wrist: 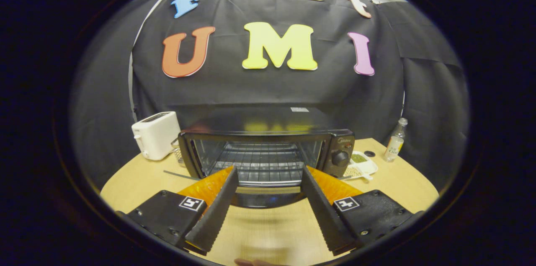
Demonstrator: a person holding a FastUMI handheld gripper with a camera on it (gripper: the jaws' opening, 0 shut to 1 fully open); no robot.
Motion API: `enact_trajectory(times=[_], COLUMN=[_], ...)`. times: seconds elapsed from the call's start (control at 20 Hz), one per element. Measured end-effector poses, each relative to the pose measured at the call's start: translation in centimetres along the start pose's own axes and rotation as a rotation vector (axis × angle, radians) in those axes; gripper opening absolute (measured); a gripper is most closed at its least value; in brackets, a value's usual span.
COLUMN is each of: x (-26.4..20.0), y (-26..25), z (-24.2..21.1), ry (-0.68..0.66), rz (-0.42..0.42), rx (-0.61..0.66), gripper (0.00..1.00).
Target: Open the toaster oven, put the food inside, and close the toaster oven door.
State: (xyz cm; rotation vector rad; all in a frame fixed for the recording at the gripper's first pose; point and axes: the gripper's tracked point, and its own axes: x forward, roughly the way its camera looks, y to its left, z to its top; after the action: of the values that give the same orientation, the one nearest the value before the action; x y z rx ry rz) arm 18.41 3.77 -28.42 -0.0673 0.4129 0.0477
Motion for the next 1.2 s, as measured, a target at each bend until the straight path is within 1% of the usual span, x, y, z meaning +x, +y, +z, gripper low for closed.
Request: enact_trajectory(times=[0.15, 0.4, 0.65, 0.7, 0.8, 1.05, 1.15, 1.2], x=[-1.1, -2.1, -1.7, -1.6, -1.3, -2.1, -2.9, -3.5], y=[-0.1, 0.0, -0.1, -0.1, -0.1, -0.4, 0.0, -0.4], z=[-2.3, -7.0, -12.7, -13.4, -12.7, -12.1, -10.1, -9.0], ry=[0.066, 0.194, 0.335, 0.346, 0.310, 0.297, 0.234, 0.212], rz=[0.003, 0.044, 0.065, 0.072, 0.085, 0.101, 0.158, 0.169], rx=[-0.007, 0.018, -0.002, 0.003, -0.002, 0.000, 0.026, 0.024], gripper=[0.98, 0.96, 0.96, 0.96, 0.96, 0.96, 0.96, 0.96])
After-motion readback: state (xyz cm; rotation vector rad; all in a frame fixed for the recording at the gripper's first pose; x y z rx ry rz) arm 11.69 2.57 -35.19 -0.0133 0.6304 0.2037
